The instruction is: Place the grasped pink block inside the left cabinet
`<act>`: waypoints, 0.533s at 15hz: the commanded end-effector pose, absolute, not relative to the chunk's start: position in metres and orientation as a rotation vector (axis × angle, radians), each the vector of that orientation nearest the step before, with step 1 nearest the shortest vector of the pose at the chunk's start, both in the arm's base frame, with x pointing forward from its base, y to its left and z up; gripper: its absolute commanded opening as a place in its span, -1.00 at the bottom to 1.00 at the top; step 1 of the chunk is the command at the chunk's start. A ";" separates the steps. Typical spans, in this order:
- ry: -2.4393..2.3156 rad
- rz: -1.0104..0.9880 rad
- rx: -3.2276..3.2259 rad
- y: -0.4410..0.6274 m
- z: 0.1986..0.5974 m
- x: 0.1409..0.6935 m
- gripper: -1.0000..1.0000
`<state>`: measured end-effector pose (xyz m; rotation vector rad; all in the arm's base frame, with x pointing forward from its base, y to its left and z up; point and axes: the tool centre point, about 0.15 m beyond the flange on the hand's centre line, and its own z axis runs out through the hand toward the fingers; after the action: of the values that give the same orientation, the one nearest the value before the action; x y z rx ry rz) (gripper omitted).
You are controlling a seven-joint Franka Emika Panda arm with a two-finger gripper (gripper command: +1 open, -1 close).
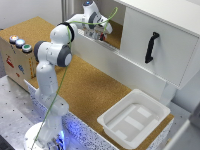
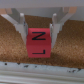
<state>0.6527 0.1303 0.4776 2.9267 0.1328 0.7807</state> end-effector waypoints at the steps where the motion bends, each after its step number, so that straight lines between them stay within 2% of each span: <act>1: -0.064 0.865 2.843 0.138 0.466 0.666 1.00; 8: -0.179 1.003 2.811 0.136 0.470 0.629 1.00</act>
<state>0.6597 0.1330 0.4724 2.9341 -0.1128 0.8276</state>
